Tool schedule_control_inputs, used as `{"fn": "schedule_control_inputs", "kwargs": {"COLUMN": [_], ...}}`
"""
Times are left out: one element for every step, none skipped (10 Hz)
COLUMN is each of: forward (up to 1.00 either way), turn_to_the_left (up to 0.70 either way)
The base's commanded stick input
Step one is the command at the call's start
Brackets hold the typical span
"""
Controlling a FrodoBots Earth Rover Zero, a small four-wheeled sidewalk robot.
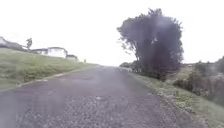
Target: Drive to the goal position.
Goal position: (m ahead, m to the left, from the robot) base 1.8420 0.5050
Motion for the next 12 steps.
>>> {"fn": "schedule_control_inputs", "kwargs": {"forward": [0.85, 0.85, 0.85, 0.85, 0.85, 0.85, 0.85, 0.85, 0.85, 0.85, 0.85, 0.85], "turn_to_the_left": [0.12, 0.09, 0.06, 0.02, 0.00, 0.00, 0.00, 0.00, 0.00, 0.00, 0.00, 0.00]}}
